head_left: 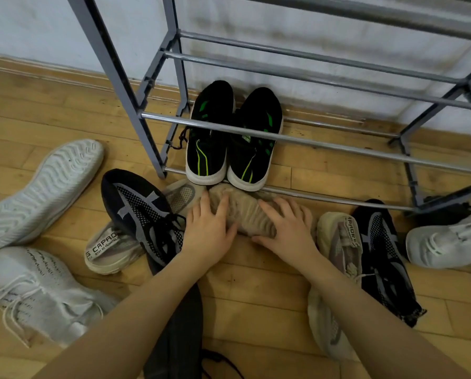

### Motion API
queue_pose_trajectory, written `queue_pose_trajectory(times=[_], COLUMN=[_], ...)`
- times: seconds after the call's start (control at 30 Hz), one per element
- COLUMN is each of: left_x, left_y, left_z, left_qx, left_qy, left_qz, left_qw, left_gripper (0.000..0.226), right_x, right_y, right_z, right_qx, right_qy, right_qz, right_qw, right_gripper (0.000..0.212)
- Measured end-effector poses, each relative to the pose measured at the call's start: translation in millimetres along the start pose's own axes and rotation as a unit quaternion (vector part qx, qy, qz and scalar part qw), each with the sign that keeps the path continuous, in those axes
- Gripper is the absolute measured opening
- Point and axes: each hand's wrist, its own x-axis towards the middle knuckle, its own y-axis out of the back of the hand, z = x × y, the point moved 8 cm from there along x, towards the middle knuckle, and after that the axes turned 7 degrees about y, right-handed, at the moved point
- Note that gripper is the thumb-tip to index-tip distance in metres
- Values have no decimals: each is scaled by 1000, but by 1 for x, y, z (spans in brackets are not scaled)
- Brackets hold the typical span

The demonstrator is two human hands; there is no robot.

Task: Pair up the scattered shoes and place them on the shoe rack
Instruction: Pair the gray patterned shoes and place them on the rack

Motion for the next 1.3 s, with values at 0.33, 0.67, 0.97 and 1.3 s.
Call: queue_pose_trajectory(times=[0.33,0.67,0.97,1.3], left_x=[-67,-93,-81,-137], left_y=[19,26,38,14], left_z=[-1,-8,25,20], left_qx=[-64,50,10,-29], left_qy=[-16,-52,-136,-110], left_qz=[28,27,41,-13], left_qw=[997,997,990,993], left_gripper=[70,83,29,56], right_x=[-38,-62,-82,-129], right_y=[19,10,23,49], right_z=[-11,-23,-23,-39], right_qx=[38,5,10,1], right_qy=[96,69,17,52], right_qz=[29,-26,48,114], right_qw=[994,997,999,992], right_gripper=[78,73,38,26])
